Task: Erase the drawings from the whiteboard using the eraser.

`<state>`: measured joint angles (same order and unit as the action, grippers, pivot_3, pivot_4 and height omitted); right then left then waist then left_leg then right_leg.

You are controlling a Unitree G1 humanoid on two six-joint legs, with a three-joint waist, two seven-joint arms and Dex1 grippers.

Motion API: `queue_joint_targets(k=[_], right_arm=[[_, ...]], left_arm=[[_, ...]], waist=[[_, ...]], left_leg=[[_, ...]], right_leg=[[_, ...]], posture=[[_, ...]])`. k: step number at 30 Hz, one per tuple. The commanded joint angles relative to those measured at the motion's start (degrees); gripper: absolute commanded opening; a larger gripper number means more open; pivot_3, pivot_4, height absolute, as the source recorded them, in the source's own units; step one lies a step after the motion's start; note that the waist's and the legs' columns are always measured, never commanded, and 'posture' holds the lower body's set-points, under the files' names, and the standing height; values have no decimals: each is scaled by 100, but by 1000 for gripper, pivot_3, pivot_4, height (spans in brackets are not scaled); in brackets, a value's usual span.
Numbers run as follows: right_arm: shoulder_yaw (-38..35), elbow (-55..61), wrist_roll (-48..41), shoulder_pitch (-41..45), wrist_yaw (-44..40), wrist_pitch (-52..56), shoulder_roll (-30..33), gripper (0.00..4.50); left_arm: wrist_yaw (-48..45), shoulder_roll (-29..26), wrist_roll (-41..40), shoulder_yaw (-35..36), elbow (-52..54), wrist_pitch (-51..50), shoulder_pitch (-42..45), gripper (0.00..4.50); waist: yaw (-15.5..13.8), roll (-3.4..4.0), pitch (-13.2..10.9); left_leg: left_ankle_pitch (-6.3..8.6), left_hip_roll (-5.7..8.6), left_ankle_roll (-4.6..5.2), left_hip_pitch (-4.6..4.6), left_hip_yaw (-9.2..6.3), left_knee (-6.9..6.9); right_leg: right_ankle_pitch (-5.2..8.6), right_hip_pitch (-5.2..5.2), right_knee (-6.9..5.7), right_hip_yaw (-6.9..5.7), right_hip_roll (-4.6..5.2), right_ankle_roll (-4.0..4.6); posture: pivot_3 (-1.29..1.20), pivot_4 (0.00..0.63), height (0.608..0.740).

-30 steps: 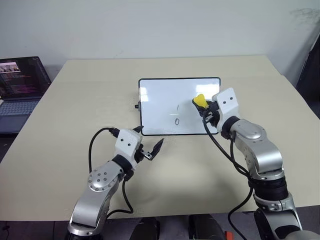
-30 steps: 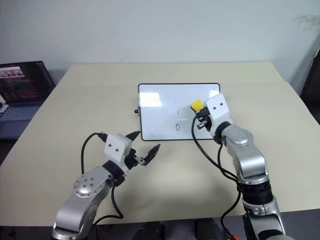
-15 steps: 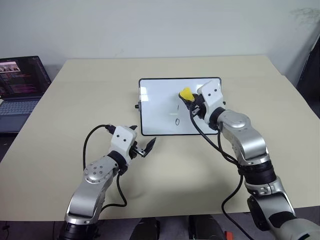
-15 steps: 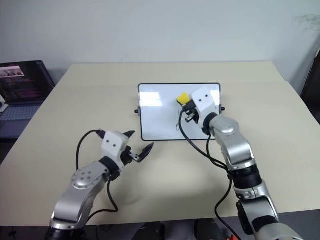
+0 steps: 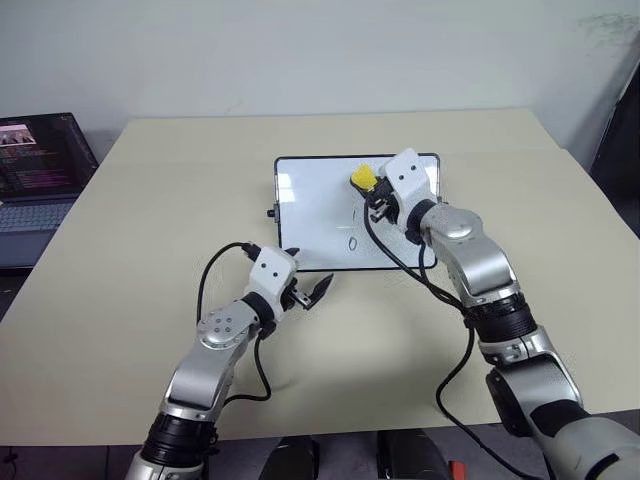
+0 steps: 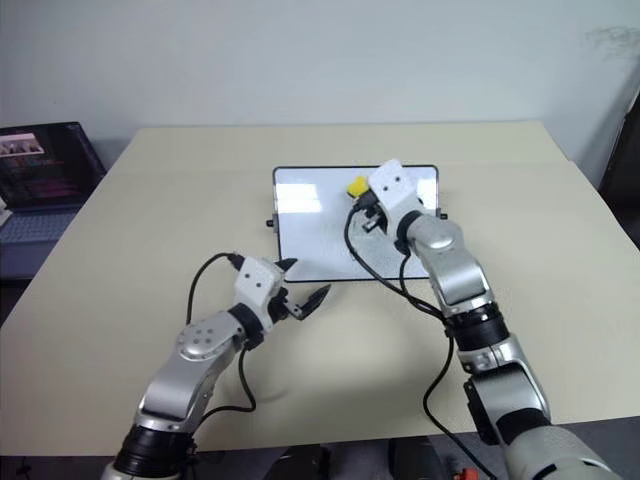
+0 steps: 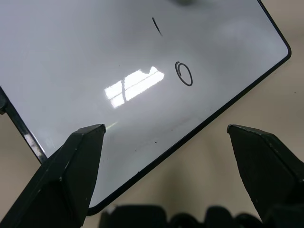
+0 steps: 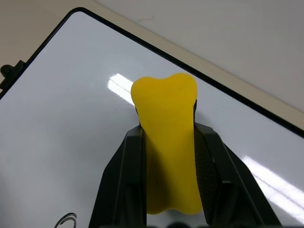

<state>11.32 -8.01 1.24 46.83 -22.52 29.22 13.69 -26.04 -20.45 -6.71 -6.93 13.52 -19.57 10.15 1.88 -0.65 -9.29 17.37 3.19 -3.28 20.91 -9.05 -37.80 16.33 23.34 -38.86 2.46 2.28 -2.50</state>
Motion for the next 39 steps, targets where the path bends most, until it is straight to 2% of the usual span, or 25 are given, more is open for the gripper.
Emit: queue_joint_targets(k=[1,13,27,39], right_arm=[[122,-18,218,195,-25,-168,38,1049],[497,183,588,22,-227,99,72,1049],[811,952,637,-605,-654,1010,108,1049],[145,1414,365,-592,-354,806,-30,1049]], left_arm=[[-29,-26,-8,47,265,-7,58,4500],[26,-59,-37,83,782,-401,25,4500],[98,-15,-47,169,1048,-556,80,4500],[44,24,-13,103,848,-318,58,4500]], waist=[[1,0,0],[-3,0,0],[-6,0,0],[-9,-1,0]], left_leg=[[0,0,0,0,1,0],[0,0,0,0,0,0],[0,1,0,1,-2,-1],[0,1,-1,1,-2,-1]], right_leg=[[0,0,0,1,0,0],[0,0,0,1,0,0],[0,-1,1,1,0,0],[0,-1,1,0,0,0]], posture=[[0,150,740],[0,150,740],[0,150,740],[0,150,740]])
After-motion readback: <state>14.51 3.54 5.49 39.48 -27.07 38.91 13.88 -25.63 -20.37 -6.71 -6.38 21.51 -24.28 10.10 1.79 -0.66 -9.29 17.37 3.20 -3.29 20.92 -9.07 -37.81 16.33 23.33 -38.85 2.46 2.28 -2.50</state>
